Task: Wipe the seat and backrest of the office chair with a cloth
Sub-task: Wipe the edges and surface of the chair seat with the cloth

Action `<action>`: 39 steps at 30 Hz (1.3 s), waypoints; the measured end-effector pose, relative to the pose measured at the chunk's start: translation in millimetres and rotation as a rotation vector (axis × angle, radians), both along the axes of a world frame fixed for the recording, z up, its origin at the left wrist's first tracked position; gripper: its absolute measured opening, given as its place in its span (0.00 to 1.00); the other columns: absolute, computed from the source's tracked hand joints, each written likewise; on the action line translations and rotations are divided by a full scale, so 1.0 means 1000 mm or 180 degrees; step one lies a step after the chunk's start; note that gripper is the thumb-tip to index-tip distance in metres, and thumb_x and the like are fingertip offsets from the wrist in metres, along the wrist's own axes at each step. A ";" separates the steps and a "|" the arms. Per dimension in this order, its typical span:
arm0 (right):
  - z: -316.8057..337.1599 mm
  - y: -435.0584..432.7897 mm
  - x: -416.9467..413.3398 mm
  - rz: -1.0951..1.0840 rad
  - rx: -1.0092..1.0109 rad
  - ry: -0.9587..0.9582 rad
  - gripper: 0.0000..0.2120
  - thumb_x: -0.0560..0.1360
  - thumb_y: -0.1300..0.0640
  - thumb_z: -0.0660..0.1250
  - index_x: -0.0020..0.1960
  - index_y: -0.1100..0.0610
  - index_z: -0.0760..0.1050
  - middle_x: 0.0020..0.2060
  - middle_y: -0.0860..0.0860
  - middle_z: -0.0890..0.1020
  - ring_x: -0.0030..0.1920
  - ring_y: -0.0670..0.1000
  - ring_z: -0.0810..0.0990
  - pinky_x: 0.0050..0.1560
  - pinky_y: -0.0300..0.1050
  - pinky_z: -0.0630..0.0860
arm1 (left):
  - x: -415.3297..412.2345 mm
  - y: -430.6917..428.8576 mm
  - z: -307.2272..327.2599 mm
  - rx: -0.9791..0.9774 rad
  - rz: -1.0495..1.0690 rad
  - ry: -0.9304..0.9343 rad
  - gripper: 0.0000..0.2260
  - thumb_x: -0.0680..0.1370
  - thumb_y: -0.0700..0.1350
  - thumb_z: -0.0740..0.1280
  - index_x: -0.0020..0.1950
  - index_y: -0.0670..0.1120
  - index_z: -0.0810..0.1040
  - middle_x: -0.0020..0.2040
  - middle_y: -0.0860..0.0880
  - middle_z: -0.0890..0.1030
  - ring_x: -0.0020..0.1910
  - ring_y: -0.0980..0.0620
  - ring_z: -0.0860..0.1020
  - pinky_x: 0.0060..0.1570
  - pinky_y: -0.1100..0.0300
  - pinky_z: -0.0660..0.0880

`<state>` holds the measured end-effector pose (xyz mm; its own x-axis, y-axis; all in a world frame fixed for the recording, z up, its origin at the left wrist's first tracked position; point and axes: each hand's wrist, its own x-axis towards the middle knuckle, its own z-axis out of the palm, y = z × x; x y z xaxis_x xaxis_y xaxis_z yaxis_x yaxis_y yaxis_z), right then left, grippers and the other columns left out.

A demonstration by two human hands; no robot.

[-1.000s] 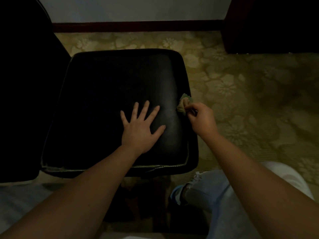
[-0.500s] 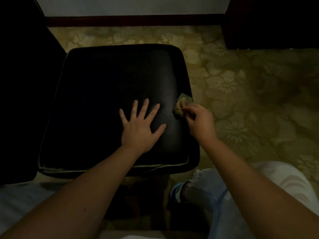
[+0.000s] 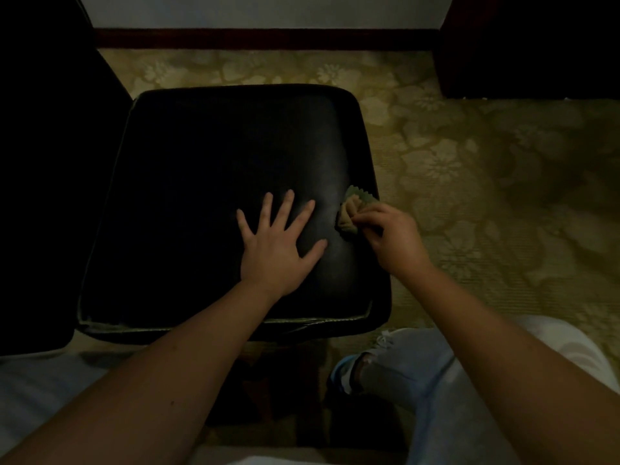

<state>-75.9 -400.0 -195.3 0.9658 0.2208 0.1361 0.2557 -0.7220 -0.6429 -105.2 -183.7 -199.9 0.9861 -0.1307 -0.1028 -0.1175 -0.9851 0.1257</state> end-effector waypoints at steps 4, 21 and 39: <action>0.003 0.003 0.023 -0.0107 -0.0015 0.0106 0.10 0.75 0.66 0.69 0.53 0.59 0.84 0.52 0.53 0.83 0.53 0.52 0.82 0.58 0.42 0.74 | 0.002 -0.002 0.000 0.0052 0.0031 0.0045 0.35 0.75 0.72 0.37 0.82 0.63 0.45 0.84 0.52 0.44 0.83 0.43 0.43 0.75 0.28 0.41; -0.001 -0.014 0.021 0.0134 0.0049 0.0272 0.10 0.74 0.62 0.72 0.56 0.59 0.83 0.49 0.52 0.77 0.50 0.46 0.74 0.49 0.19 0.61 | 0.003 -0.005 0.002 0.0067 0.0085 0.0104 0.33 0.77 0.71 0.41 0.82 0.63 0.45 0.84 0.53 0.44 0.83 0.44 0.42 0.75 0.29 0.41; 0.016 -0.028 0.008 0.0567 -0.0320 0.0697 0.16 0.76 0.63 0.70 0.64 0.56 0.79 0.51 0.51 0.73 0.52 0.48 0.74 0.53 0.29 0.65 | 0.005 -0.008 0.002 0.0025 0.0126 0.0085 0.34 0.77 0.71 0.42 0.82 0.63 0.47 0.84 0.52 0.45 0.83 0.44 0.42 0.75 0.29 0.42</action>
<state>-67.6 -427.7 -179.0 0.9146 0.3913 -0.1022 0.2473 -0.7410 -0.6243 -100.6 -191.9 -197.7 0.9874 -0.0906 -0.1300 -0.0750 -0.9899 0.1205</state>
